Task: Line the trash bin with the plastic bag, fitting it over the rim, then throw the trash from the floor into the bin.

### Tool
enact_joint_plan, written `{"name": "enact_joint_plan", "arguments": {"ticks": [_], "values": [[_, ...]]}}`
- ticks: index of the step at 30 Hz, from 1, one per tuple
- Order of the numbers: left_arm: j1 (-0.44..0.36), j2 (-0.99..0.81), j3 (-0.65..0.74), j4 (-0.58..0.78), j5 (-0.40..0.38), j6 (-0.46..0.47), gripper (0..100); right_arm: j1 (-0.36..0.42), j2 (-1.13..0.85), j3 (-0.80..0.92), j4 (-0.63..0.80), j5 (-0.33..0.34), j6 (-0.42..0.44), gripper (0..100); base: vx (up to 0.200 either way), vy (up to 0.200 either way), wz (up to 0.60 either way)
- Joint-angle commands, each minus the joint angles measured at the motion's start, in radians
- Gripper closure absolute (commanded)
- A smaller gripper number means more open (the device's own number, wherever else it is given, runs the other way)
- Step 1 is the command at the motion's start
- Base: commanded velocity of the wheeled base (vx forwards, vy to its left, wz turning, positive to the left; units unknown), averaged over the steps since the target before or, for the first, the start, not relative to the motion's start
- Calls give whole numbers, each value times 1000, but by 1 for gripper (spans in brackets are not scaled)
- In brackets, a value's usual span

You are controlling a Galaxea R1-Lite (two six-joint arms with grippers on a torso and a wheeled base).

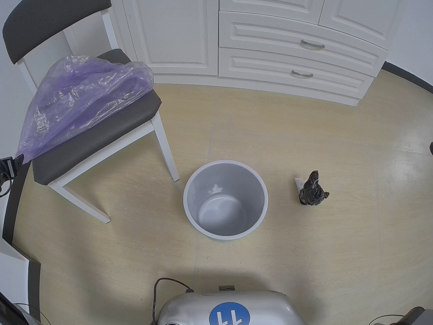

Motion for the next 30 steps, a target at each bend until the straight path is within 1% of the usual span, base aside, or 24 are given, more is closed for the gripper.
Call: {"name": "enact_joint_plan", "arguments": {"ticks": [1, 12, 22, 23, 26, 28, 30], "values": [[5, 18, -7, 0, 1, -2, 0, 0, 1, 0, 1, -1, 0, 0, 0, 0, 0], [-5, 47, -16, -11, 1, -9, 0, 2, 3, 4, 1, 2, 0, 0, 0, 0, 0], [-34, 128, -69, -71, 7, -12, 0, 6, 15, 9, 2, 8, 27, 0, 0, 0, 0], [-45, 156, -99, -120, 45, -38, 0, 40, 14, 11, 2, 7, 30, 0, 0, 0, 0], [-68, 170, -136, -132, 88, -64, 0, 69, 11, 11, 4, 5, 32, 0, 0, 0, 0], [-72, 164, -136, -138, 88, -74, 0, 71, 9, 11, 4, 5, 32, 0, 0, 0, 0], [-92, 151, -133, -187, 88, -109, 0, 71, 7, 11, 2, 5, 32, 0, 0, 0, 0]]}}
